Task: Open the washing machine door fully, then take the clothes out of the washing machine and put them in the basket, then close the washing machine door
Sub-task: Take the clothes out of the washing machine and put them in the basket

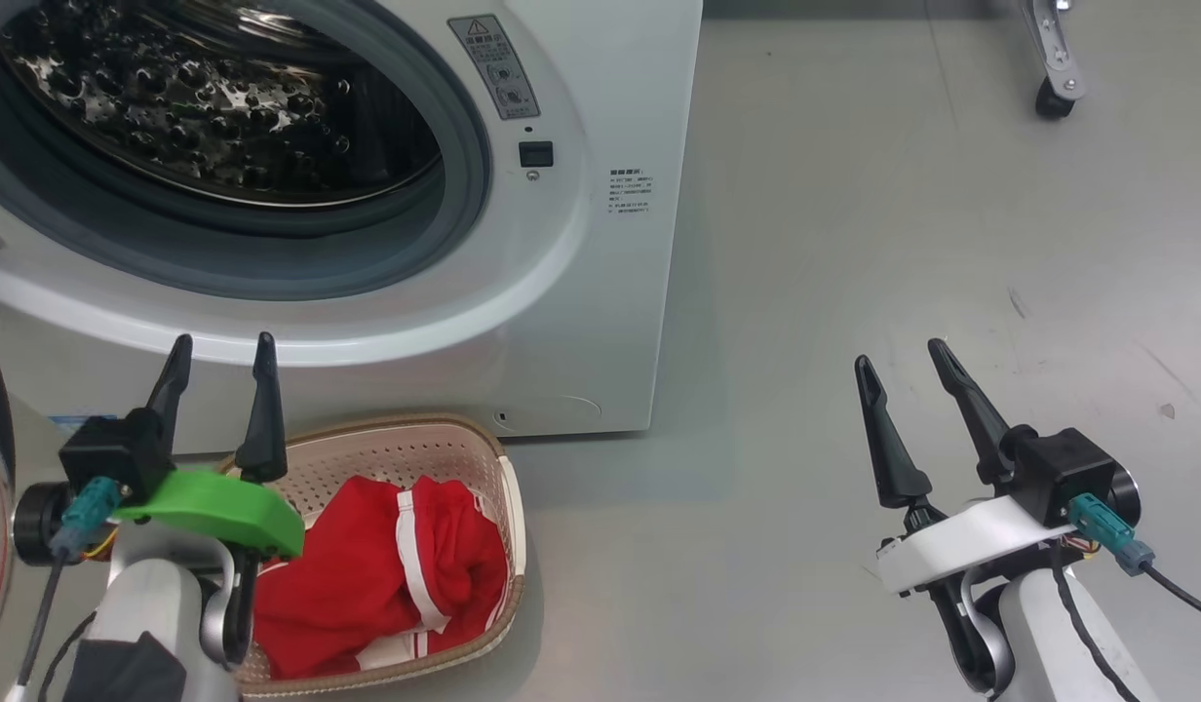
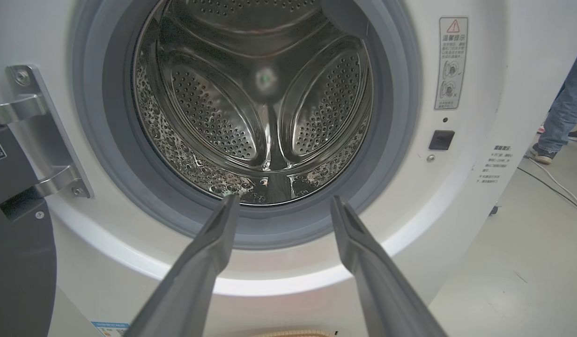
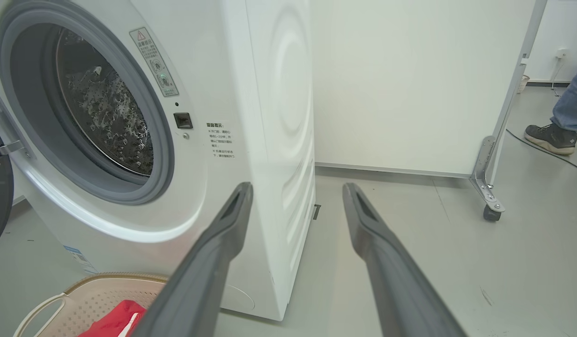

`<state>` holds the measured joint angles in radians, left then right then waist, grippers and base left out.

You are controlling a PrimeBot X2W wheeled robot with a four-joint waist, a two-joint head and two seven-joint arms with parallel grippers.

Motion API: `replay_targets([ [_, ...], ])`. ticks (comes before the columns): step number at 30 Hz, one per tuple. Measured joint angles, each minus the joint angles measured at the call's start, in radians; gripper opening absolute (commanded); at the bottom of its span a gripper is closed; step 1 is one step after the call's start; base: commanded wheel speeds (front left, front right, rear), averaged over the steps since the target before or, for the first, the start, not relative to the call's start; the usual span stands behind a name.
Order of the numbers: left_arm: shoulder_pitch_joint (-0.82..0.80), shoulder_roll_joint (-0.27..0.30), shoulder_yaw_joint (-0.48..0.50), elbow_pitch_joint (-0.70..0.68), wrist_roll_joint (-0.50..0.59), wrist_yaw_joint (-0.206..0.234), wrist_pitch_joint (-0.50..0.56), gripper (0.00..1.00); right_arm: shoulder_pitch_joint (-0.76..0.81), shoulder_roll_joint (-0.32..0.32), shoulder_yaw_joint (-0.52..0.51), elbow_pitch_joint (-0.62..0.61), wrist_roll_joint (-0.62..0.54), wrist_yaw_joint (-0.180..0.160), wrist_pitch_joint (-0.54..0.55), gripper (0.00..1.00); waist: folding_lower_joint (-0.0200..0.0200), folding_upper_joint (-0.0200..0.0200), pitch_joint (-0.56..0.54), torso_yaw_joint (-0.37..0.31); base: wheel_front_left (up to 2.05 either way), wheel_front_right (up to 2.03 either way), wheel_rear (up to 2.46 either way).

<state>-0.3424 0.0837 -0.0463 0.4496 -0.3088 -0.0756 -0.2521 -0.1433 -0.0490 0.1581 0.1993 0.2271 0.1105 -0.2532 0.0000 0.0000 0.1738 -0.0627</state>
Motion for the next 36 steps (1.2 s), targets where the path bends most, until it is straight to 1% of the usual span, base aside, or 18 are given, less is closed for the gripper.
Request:
replay_targets([
  [5, 0.058, -0.001, -0.002, -0.048, 0.04, 0.001, 0.0, 1.0, 0.021, 0.0, -0.008, -0.006, 0.0, 0.0, 0.0, 1.0, 0.0, 0.0, -0.026, 0.009, 0.0, 0.0, 0.0],
  [7, 0.076, -0.003, 0.002, -0.069, 0.046, 0.009, 0.0, 1.0, 0.028, 0.0, -0.009, -0.011, 0.0, 0.0, 0.0, 1.0, 0.0, 0.0, -0.034, 0.014, 0.0, 0.0, 0.0],
  [14, 0.149, -0.016, 0.011, -0.11, 0.05, 0.01, 0.0, 1.0, 0.038, 0.001, -0.012, -0.015, 0.0, 0.0, 0.0, 1.0, 0.0, 0.0, -0.058, 0.023, 0.0, 0.0, 0.0],
  [25, 0.244, -0.033, 0.016, -0.169, 0.054, 0.027, 0.0, 1.0, 0.076, 0.002, -0.012, -0.014, 0.0, 0.001, 0.0, 1.0, 0.0, 0.0, -0.099, 0.025, 0.0, 0.0, 0.0],
  [36, 0.285, -0.036, 0.017, -0.213, 0.058, 0.033, 0.0, 1.0, 0.092, 0.003, -0.008, -0.014, -0.001, 0.002, 0.0, 1.0, 0.0, 0.0, -0.119, 0.025, 0.0, 0.0, 0.0],
])
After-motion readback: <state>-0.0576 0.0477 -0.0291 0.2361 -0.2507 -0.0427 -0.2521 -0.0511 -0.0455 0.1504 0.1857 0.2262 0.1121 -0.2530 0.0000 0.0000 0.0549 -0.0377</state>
